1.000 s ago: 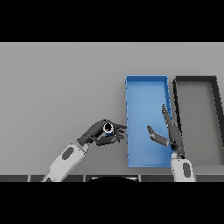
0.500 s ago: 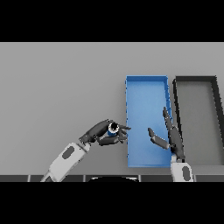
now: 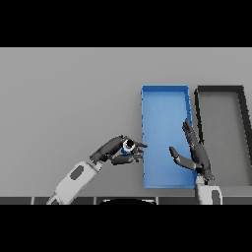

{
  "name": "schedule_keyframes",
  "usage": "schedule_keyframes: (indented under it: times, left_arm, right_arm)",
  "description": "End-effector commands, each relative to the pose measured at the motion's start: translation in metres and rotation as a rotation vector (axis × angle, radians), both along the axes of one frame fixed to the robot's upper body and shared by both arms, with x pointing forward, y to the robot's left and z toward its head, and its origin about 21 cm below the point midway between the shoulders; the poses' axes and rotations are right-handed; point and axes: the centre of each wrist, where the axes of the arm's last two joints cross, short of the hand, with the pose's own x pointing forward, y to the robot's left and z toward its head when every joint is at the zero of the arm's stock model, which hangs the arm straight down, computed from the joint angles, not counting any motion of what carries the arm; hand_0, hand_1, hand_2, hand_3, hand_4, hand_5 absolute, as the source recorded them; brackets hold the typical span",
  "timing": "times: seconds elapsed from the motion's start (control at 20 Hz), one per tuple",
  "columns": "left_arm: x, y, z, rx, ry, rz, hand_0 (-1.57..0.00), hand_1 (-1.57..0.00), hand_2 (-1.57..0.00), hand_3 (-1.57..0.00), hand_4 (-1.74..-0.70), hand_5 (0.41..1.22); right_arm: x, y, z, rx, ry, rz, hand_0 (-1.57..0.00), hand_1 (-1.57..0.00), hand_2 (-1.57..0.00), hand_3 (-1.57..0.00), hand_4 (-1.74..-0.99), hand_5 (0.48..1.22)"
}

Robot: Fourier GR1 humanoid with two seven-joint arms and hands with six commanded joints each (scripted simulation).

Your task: Pick up the blue pipe and place it into the blue bin.

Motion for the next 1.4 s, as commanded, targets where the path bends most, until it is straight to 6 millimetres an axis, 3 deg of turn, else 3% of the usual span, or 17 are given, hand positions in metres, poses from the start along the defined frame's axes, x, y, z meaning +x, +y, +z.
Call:
schedule_keyframes:
  times: [0.0, 0.15, 0.35, 0.7, 1.05, 1.35]
  left_arm:
    - [0.001, 0.000, 0.003, 0.002, -0.008, 0.002, -1.57, -1.57, -1.57, -1.44, -1.73, 1.221]
    - [0.006, 0.000, 0.002, 0.013, -0.011, 0.006, -1.57, -1.57, -1.57, -1.44, -1.73, 1.221]
    - [0.005, -0.002, 0.000, 0.028, 0.000, -0.003, -1.57, -1.57, -1.57, -1.44, -1.73, 1.221]
    - [0.009, -0.001, 0.003, 0.031, -0.005, 0.006, -1.57, -1.57, -1.57, -1.44, -1.73, 1.221]
    - [0.009, 0.000, 0.003, -0.007, -0.005, -0.036, -1.57, -1.57, -1.57, -1.49, -1.73, 1.221]
    - [0.014, 0.001, -0.001, 0.006, 0.020, -0.035, -1.57, -1.57, -1.57, -1.50, -1.73, 1.221]
  right_arm:
    - [-0.001, 0.001, 0.012, 0.012, -0.002, 0.052, 0.00, 0.00, 0.00, 0.00, -1.203, 0.573]
    - [0.004, 0.000, 0.046, -0.019, -0.031, 0.219, 0.00, 0.00, 0.00, 0.00, -1.250, 0.532]
    - [0.012, 0.022, 0.087, -0.097, -0.066, 0.416, 0.00, 0.00, 0.00, 0.00, -1.297, 0.523]
    - [0.032, 0.055, 0.126, -0.200, -0.116, 0.646, 0.00, 0.00, 0.00, 0.00, -1.303, 0.532]
    - [0.052, 0.104, 0.138, -0.270, -0.107, 0.793, 0.00, 0.00, 0.00, 0.00, -1.241, 0.532]
    - [0.068, 0.125, 0.138, -0.280, -0.075, 0.826, 0.00, 0.00, -0.02, 0.00, -1.225, 0.511]
